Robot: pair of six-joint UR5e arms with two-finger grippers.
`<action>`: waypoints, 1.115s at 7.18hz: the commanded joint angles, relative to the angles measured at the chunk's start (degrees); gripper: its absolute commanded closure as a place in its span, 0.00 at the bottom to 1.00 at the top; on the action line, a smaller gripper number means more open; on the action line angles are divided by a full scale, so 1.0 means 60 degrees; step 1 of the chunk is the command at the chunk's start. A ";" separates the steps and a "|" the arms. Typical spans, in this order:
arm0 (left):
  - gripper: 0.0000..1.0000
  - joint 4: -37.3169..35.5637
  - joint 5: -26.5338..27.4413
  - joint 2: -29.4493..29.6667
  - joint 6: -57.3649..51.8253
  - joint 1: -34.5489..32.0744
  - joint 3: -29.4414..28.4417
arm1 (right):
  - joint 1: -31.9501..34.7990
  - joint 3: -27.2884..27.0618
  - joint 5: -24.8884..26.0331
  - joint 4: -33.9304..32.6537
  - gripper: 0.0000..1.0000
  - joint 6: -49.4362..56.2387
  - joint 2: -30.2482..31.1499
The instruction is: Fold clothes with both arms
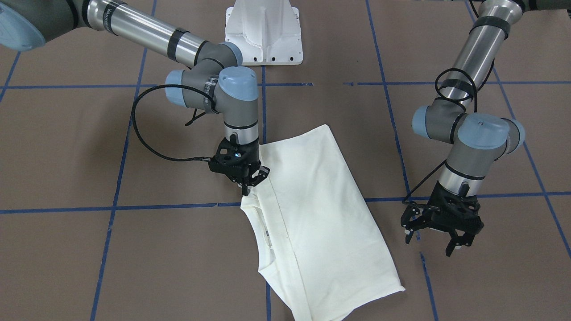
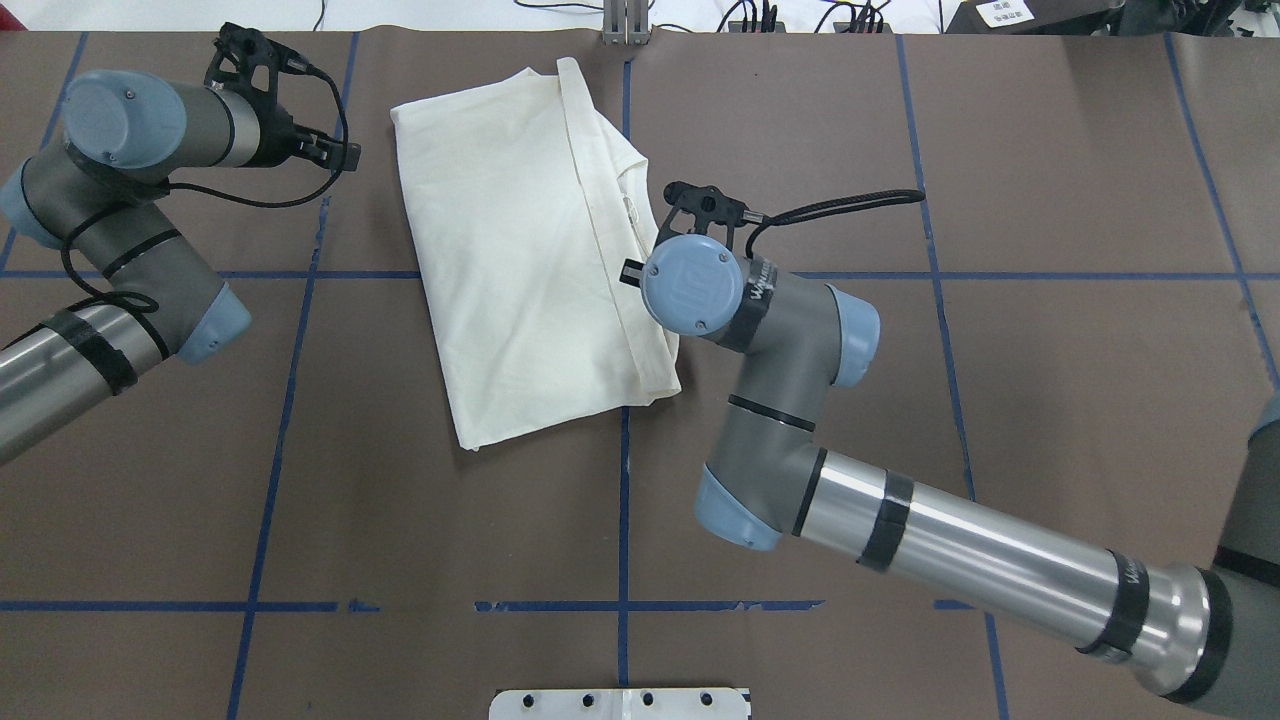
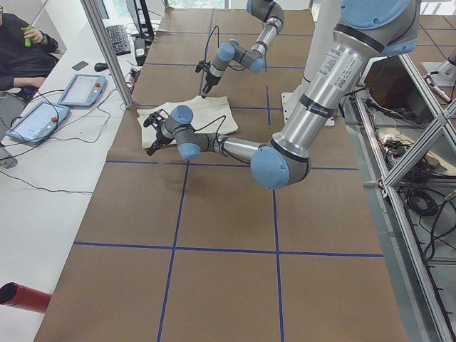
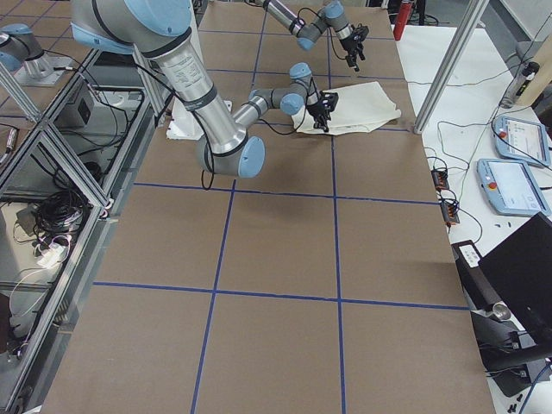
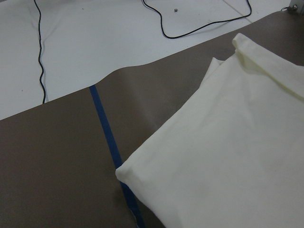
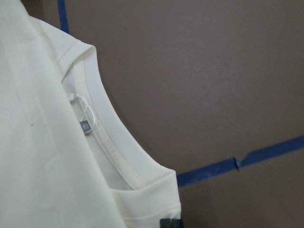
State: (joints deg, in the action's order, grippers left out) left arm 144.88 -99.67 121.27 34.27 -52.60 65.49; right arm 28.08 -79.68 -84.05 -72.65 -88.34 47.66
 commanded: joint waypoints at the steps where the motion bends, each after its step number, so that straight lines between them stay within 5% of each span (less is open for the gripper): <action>1: 0.00 0.0255 0.0000 -0.0113 0.0016 0.0007 -0.0002 | -0.0635 -0.1713 0.0516 -0.0035 1.00 -0.0014 0.1571; 3: 0.00 0.0272 0.0000 -0.0128 0.0016 0.0022 0.0012 | -0.0974 -0.2961 0.0795 -0.0035 1.00 -0.0014 0.2672; 4: 0.00 0.0272 0.0000 -0.0128 0.0016 0.0022 0.0012 | -0.0989 -0.3067 0.0825 -0.0035 0.82 0.0001 0.2807; 5: 0.00 0.0272 0.0000 -0.0128 0.0016 0.0022 0.0027 | -0.1018 -0.3097 0.1115 -0.0021 0.01 0.0015 0.2838; 8: 0.00 0.0272 0.0000 -0.0128 0.0089 0.0036 0.0012 | -0.1179 -0.3506 0.1017 -0.0093 0.00 0.1150 0.2706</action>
State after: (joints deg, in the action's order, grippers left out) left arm 146.51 -99.67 120.50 34.61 -52.44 65.64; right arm 21.57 -99.64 -77.57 -72.93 -85.64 64.03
